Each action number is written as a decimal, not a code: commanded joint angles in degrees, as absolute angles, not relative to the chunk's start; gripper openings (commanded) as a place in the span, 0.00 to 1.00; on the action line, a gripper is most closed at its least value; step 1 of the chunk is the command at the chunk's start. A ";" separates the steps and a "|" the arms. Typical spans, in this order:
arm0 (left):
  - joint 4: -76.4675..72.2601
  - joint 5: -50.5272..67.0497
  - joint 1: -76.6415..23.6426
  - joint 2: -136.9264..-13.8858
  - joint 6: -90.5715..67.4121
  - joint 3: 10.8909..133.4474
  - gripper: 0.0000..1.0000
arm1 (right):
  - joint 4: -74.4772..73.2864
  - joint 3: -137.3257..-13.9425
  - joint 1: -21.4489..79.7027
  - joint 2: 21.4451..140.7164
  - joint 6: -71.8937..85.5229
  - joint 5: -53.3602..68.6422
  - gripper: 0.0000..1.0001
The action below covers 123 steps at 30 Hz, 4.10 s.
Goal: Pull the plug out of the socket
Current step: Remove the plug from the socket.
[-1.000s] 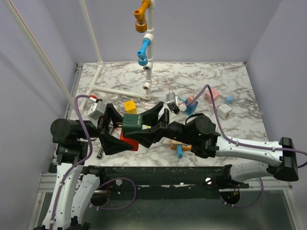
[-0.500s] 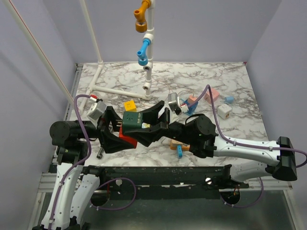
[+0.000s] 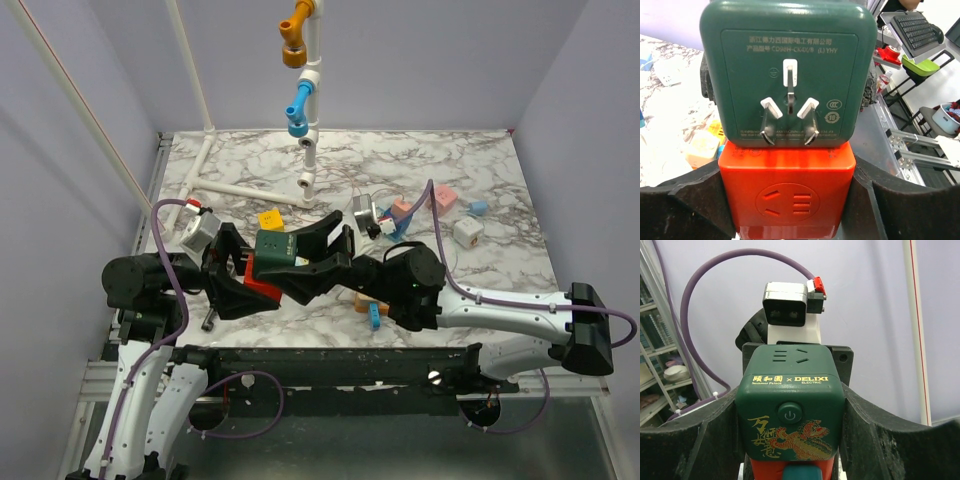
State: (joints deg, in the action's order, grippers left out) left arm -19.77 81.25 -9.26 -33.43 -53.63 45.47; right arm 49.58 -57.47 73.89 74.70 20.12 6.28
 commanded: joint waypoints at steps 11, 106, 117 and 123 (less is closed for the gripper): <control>-18.93 77.12 -9.49 -31.79 -52.23 44.33 0.30 | 65.31 -53.72 74.31 70.86 19.24 -1.20 0.01; 61.21 66.72 -16.81 -39.08 29.35 65.57 0.01 | -41.04 -105.12 67.32 83.06 -4.98 24.12 0.01; 60.01 60.77 -18.95 -38.59 29.00 63.99 0.00 | -39.50 -104.86 67.28 74.32 -6.47 15.56 0.01; 60.44 58.40 -20.16 -38.75 28.99 63.37 0.00 | -35.76 -101.72 67.32 69.73 -6.55 13.73 0.01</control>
State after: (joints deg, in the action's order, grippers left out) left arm 51.90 65.39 -20.05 -40.18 26.02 65.41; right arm -39.94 -100.03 69.17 80.77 -8.40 19.70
